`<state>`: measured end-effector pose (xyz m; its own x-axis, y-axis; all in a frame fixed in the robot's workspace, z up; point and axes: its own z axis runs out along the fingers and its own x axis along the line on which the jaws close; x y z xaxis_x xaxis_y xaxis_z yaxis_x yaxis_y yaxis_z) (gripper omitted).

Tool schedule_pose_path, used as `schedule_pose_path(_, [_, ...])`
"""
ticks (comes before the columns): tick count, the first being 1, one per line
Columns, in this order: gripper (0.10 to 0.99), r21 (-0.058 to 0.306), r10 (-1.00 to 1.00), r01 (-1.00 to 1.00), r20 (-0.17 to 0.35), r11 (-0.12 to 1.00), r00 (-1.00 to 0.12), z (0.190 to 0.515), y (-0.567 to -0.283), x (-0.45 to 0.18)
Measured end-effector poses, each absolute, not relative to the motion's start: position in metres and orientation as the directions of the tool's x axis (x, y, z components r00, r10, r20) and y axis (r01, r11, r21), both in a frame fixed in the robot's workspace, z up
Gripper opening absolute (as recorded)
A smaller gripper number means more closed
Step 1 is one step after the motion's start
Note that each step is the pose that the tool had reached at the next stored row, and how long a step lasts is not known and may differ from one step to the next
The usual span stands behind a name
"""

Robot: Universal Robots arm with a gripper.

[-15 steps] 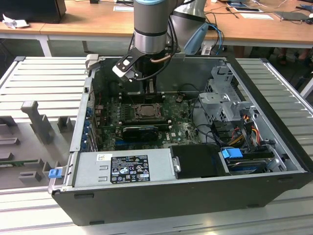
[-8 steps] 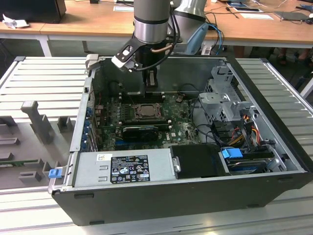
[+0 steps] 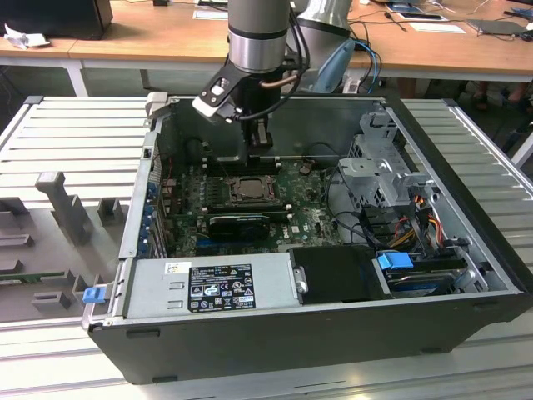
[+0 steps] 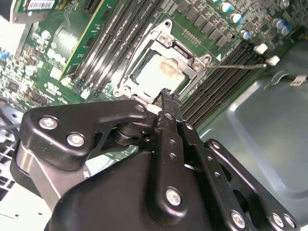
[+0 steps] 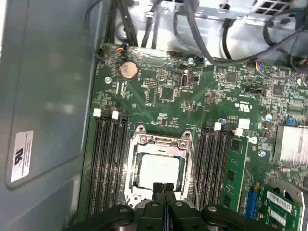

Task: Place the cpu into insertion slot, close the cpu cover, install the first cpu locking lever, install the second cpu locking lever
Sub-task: 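Install the first cpu locking lever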

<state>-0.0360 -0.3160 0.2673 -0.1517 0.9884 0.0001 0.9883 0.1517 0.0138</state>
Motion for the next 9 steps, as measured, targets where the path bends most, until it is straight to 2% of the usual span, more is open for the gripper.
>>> schedule_pose_path(9, [0.106, 0.014, 0.968, 0.967, 0.0, 0.253, -0.253, 0.2673, -0.3167, -0.0354])
